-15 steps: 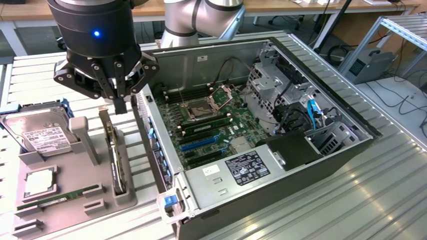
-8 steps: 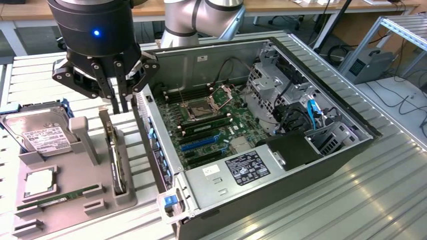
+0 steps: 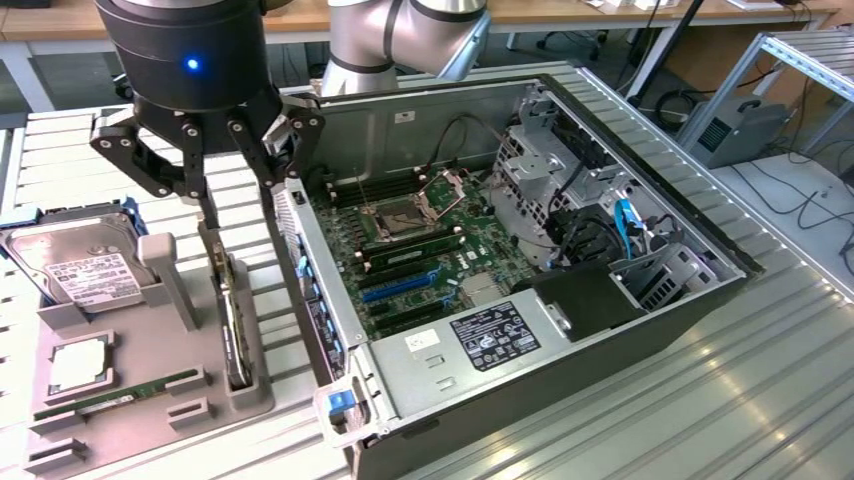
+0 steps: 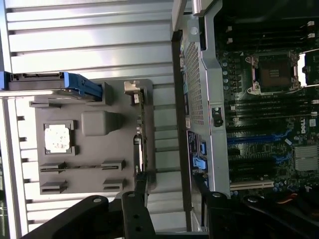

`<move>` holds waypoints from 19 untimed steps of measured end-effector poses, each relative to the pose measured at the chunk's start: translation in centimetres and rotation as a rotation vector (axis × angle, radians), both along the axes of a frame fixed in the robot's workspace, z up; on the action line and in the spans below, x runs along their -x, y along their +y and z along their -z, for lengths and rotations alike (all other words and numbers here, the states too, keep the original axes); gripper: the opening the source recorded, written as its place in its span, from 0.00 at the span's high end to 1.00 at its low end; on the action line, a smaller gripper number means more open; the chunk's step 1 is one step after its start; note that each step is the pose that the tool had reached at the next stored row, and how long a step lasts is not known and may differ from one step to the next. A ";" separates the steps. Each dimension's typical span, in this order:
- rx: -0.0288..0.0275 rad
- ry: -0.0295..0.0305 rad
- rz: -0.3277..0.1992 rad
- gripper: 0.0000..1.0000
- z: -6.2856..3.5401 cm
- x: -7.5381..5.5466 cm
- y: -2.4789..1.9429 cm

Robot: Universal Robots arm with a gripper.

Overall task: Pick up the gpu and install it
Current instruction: 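Pick up the gpu and move the gpu toward the slot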

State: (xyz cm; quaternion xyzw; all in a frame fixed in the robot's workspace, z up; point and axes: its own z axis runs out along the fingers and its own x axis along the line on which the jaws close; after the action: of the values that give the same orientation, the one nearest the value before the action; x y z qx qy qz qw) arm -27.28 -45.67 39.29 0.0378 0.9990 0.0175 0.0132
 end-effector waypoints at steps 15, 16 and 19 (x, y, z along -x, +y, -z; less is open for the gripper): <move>-0.0106 0.0000 0.000 0.52 0.12 0.7 0.33; -0.0122 0.0000 0.000 0.52 0.14 0.8 0.35; -0.0152 0.0000 0.000 0.52 0.18 0.9 0.39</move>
State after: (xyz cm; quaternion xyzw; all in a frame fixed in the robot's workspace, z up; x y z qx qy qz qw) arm -28.22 -45.28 39.11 0.0379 0.9989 0.0251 0.0129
